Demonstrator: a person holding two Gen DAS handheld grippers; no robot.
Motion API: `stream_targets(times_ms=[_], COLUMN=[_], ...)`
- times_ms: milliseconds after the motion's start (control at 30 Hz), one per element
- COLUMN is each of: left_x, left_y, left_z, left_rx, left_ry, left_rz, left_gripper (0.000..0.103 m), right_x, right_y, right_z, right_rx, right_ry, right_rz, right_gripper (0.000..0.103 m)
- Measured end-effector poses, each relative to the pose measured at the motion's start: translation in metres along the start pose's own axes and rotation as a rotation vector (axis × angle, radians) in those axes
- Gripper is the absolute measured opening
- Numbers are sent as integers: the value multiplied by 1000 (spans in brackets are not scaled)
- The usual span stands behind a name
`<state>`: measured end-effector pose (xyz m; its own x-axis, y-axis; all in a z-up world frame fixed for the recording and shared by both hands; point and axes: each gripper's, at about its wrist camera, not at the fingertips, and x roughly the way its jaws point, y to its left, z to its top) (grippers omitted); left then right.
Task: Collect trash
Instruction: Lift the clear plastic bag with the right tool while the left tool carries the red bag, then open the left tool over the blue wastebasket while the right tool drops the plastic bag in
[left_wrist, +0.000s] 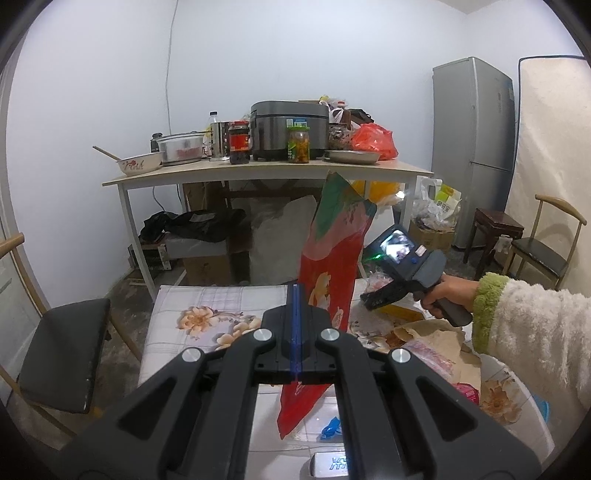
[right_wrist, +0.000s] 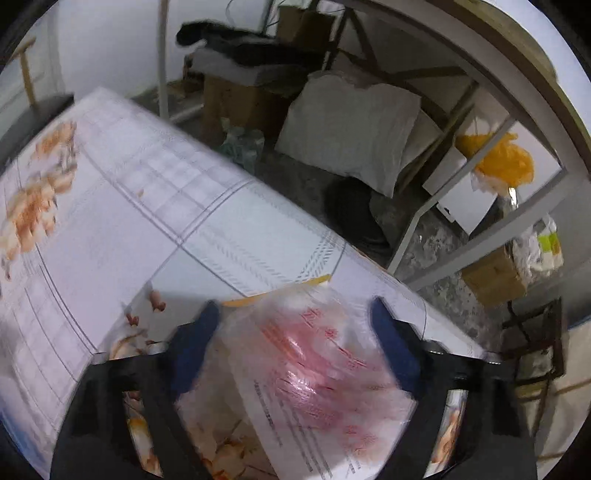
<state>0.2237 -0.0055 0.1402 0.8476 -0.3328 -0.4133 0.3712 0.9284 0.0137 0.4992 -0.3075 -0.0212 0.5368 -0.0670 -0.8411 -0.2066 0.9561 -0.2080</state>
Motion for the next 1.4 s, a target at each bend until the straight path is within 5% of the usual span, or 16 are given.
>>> stream_targets(times_ms=[233, 533, 733, 967, 1133, 1400], left_x=[-8, -47, -79, -107, -112, -74], left_y=[4, 1, -13, -63, -114, -247], left_z=[1, 8, 11, 16, 17, 10], left_rx=[-22, -27, -21, 33, 73, 135], left_ry=[-1, -42, -66, -87, -64, 154], left_rz=[-6, -14, -65, -198, -351, -691], left_gripper=[0, 0, 0, 0, 0, 0], right_x=[-36, -103, -196, -305, -345, -342], right_y=[-21, -45, -57, -82, -91, -101], right_z=[-19, -50, -103, -216, -317, -517], right_rx=[115, 247, 343, 552, 728, 1153], right_ry=[-70, -187, -335, -493, -515, -456], right_rz=[14, 15, 24, 75, 82, 65], right_gripper=[35, 29, 28, 28, 28, 28])
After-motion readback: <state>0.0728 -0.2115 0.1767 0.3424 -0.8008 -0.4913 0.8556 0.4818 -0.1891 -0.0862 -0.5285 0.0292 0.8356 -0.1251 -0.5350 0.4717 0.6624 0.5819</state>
